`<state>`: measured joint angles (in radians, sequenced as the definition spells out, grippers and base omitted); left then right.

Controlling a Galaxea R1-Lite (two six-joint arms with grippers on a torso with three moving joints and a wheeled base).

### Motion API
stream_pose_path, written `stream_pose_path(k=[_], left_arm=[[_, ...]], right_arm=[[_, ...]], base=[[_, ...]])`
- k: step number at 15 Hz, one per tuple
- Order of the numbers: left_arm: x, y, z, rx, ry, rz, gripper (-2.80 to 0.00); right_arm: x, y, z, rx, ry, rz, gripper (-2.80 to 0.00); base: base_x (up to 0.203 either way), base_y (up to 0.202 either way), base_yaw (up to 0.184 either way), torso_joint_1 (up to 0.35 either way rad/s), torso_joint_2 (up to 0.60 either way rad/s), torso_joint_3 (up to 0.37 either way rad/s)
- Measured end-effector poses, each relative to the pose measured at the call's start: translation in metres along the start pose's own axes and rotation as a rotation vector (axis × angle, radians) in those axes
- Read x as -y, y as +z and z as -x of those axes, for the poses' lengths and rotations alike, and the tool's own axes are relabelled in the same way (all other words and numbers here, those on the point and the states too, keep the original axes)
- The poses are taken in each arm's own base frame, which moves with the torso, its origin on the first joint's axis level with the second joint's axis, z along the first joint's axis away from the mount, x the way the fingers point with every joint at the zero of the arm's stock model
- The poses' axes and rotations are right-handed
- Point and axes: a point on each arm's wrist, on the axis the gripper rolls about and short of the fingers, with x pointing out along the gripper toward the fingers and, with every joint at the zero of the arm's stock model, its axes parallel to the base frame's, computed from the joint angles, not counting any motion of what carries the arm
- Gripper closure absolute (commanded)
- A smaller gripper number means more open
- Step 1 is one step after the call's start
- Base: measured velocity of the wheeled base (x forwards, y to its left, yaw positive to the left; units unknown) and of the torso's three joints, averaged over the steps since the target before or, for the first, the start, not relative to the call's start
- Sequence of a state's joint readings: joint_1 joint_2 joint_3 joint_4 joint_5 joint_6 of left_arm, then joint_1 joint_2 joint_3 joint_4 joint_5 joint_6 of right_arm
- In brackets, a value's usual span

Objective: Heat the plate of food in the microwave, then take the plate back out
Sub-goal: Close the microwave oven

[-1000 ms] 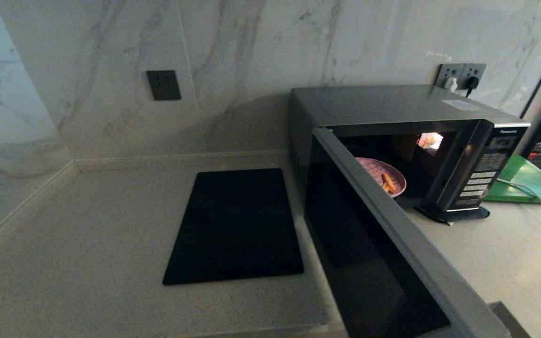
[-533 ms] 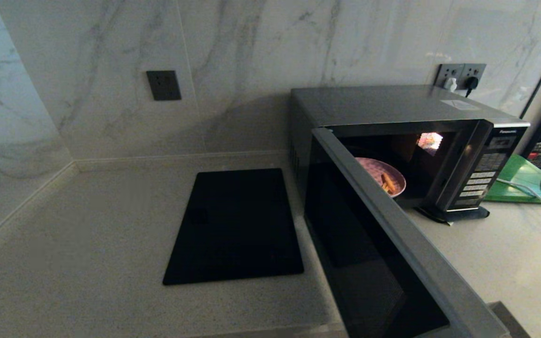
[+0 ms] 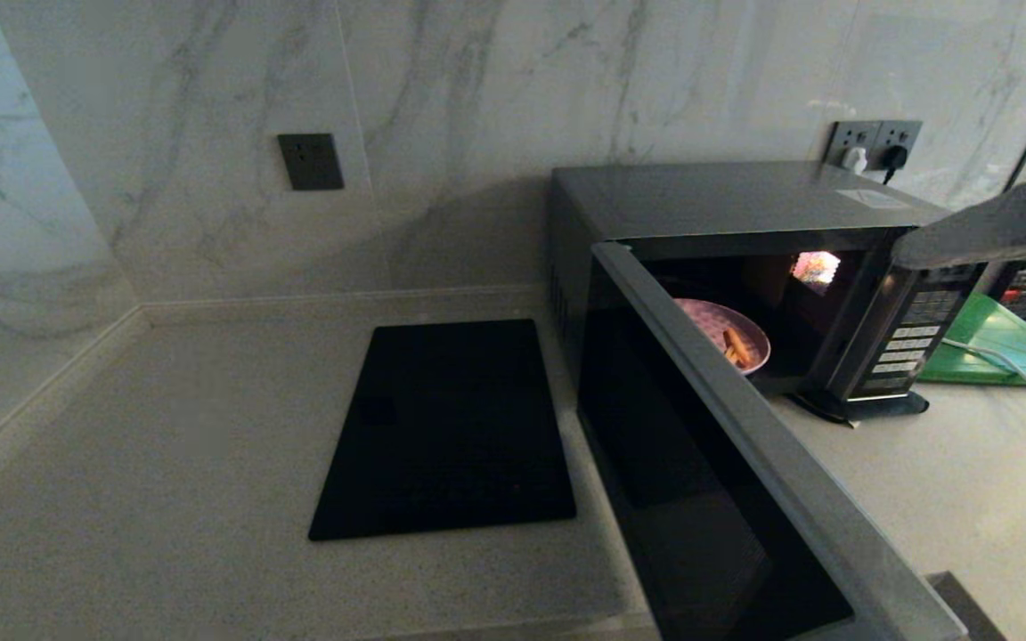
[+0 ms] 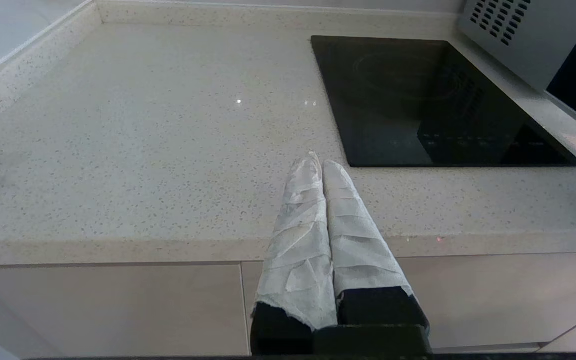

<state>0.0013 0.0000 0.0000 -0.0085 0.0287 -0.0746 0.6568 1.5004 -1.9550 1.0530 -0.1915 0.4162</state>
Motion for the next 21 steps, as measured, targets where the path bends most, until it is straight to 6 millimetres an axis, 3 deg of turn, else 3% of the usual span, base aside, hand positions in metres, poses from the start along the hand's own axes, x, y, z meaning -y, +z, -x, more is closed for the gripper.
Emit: stream_pose_path(k=[7,13,21], left_arm=[[0.000,0.000,0.000,0.000,0.000,0.000,0.00],[0.000,0.000,0.000,0.000,0.000,0.000,0.00],[0.000,0.000,0.000,0.000,0.000,0.000,0.00]], right_arm=[[-0.051,-0.028,0.008,-0.130,0.220,0.186,0.00],[-0.048,-0.060,0.012,-0.385,0.128,0.287,0.00],[-0.055,-0.067,0.016,-0.423,0.161,0.319,0.00]], base=[[0.000,0.000,0.000,0.000,0.00,0.000],[0.000,0.000,0.000,0.000,0.00,0.000],[0.000,0.000,0.000,0.000,0.00,0.000]])
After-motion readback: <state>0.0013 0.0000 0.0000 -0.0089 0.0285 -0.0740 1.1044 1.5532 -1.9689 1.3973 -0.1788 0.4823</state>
